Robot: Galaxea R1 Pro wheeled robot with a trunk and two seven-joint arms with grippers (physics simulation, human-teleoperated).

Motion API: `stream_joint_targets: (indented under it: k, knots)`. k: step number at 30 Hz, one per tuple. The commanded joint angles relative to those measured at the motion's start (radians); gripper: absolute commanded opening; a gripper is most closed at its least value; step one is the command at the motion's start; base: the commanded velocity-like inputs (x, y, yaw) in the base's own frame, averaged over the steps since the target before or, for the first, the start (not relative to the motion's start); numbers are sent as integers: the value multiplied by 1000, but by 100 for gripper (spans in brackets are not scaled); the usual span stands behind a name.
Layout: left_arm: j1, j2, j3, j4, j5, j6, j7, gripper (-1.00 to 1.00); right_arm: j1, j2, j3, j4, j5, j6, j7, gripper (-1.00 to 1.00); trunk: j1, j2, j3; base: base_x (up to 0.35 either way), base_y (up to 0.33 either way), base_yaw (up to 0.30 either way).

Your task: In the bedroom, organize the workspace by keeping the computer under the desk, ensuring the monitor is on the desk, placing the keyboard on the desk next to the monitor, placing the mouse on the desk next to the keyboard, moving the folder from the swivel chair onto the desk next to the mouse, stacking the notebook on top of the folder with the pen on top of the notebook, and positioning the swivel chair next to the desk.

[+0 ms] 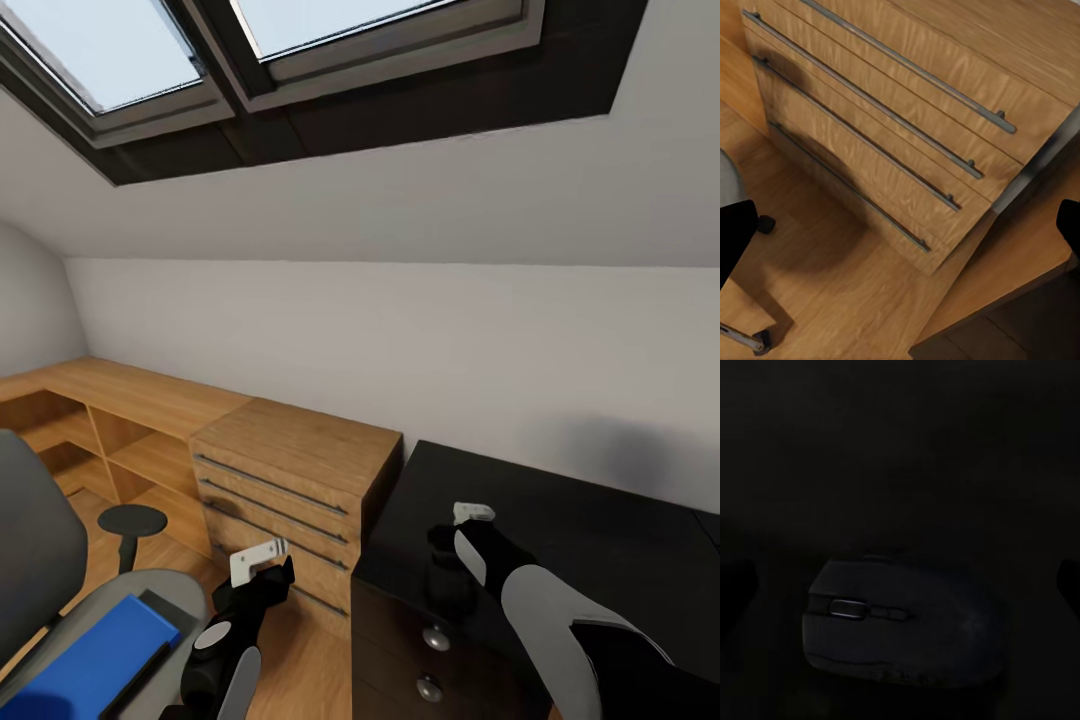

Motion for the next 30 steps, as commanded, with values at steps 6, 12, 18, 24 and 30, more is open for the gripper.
stream_joint_targets:
  k: [6, 12, 18, 24, 30]
  knots:
    - [-1, 0, -1, -1, 10, 2, 9, 100, 0, 1, -7, -2, 0, 5, -3, 100, 23, -43, -20, 0, 0, 0]
    - [-1, 0, -1, -1, 11, 2, 9, 100, -1, 2, -6, -1, 0, 5, -2, 100, 23, -43, -20, 0, 0, 0]
    - [-1, 0, -1, 0, 10, 2, 10, 100, 0, 2, -6, -1, 0, 5, -1, 100, 38, -71, -33, 0, 0, 0]
    - [0, 0, -1, 0, 10, 2, 9, 100, 0, 2, -6, -1, 0, 5, 0, 100, 46, -85, -39, 0, 0, 0]
    - [-1, 0, -1, 0, 11, 2, 9, 100, 0, 2, -6, -1, 0, 5, 0, 100, 46, -85, -39, 0, 0, 0]
